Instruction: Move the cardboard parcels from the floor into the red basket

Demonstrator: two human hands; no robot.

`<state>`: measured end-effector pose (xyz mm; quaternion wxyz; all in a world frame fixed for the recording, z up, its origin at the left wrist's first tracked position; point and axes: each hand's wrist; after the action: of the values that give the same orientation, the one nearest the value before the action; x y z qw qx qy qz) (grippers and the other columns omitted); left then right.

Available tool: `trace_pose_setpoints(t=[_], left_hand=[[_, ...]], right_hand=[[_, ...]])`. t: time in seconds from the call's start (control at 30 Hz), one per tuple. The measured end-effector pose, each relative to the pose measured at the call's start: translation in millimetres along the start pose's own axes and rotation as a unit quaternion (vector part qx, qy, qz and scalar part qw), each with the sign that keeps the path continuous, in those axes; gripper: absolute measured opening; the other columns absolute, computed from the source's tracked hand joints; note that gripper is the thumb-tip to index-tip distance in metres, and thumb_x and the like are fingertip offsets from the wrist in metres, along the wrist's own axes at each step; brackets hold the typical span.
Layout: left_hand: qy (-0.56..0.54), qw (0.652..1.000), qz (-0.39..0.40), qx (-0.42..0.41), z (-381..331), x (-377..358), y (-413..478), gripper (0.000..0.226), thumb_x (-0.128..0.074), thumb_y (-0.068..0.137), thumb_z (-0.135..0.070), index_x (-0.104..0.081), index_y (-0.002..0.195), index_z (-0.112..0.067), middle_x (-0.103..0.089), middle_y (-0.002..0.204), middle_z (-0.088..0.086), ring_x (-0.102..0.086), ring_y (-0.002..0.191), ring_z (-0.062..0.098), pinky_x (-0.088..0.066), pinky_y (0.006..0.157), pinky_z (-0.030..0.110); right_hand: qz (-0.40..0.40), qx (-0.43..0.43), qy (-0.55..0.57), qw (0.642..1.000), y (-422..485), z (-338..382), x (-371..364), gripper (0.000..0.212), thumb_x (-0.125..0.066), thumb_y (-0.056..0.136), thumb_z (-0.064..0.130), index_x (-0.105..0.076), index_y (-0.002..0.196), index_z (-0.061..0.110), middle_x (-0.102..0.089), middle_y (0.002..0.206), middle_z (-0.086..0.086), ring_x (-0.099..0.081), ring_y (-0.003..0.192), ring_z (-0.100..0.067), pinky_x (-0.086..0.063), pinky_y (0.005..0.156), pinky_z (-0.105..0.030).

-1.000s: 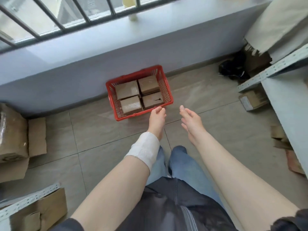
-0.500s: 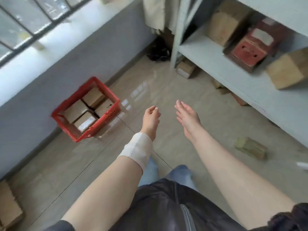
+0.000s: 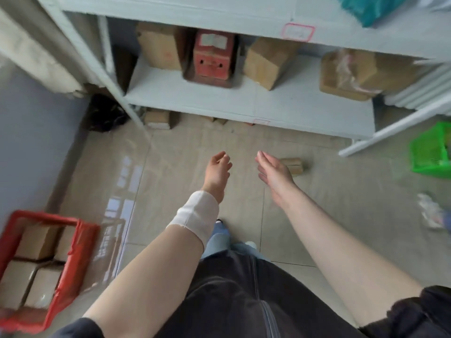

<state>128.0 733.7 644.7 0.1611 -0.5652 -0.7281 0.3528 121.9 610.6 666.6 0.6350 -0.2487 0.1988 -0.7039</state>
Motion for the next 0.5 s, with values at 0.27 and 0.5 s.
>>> trace_pose_setpoints(t=[0.27, 0.5], left_hand=[[0.099, 0.992, 0.083, 0.001, -0.8, -105.8, 27.8, 0.039, -0.041, 0.098, -0.018, -0.041, 0.135, -0.007, -0.052, 0.124, 0.007, -0.052, 0.11, 0.018, -0.038, 0.089, 0.028], [0.133, 0.985, 0.105, 0.017, 25.7, -214.8, 47.5, 0.039, -0.04, 0.098, -0.017, -0.041, 0.136, -0.006, -0.052, 0.115, 0.004, -0.052, 0.106, 0.019, -0.042, 0.081, 0.026]], right_hand=[[-0.097, -0.021, 0.078, 0.992, 31.4, 10.6, 88.3, 0.044, -0.051, 0.091, 0.037, -0.052, 0.13, 0.014, -0.055, 0.134, -0.004, -0.049, 0.126, -0.021, -0.038, 0.104, -0.031], [-0.139, -0.06, 0.117, 0.982, 60.2, -4.4, 201.0, 0.051, -0.053, 0.09, 0.039, -0.046, 0.134, 0.014, -0.052, 0.137, -0.002, -0.048, 0.126, -0.018, -0.037, 0.11, -0.033]])
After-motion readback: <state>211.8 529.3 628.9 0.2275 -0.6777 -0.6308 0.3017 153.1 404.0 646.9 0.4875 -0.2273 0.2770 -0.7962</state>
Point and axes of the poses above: each hand's wrist, its own y-axis towards the middle knuckle, its own x-axis out of the back of the hand, z = x × y
